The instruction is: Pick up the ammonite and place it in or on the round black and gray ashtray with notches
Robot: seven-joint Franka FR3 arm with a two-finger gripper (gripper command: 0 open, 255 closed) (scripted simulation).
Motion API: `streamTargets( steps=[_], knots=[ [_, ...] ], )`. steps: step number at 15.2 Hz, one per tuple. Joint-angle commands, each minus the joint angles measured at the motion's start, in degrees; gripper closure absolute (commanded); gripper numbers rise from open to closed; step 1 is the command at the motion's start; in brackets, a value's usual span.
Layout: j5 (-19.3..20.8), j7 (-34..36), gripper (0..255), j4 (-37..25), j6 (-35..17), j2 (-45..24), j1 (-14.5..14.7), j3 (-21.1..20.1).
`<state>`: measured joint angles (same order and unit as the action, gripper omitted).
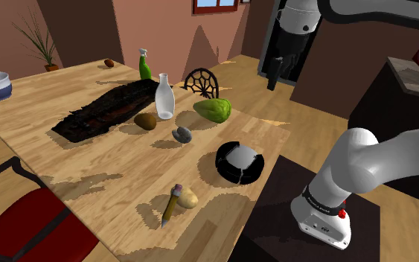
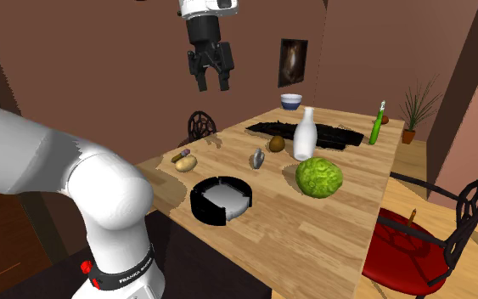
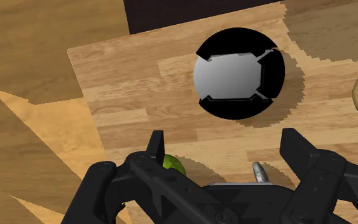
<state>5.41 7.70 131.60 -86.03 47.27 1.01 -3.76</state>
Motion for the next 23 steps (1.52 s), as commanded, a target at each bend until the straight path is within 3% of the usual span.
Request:
streamTargets(
  steps=[1, 12, 23],
  knots=[
    [0.00, 0.00, 0, 0.00, 0.00, 0.00, 0.00, 0.00],
    [-1.05, 0.74, 0, 2.69, -19.99, -17.15, 0.65, -0.42],
    [-1.05, 1.27, 0, -4.11, -35.56, -39.36, 1.12, -1.45]
  ],
)
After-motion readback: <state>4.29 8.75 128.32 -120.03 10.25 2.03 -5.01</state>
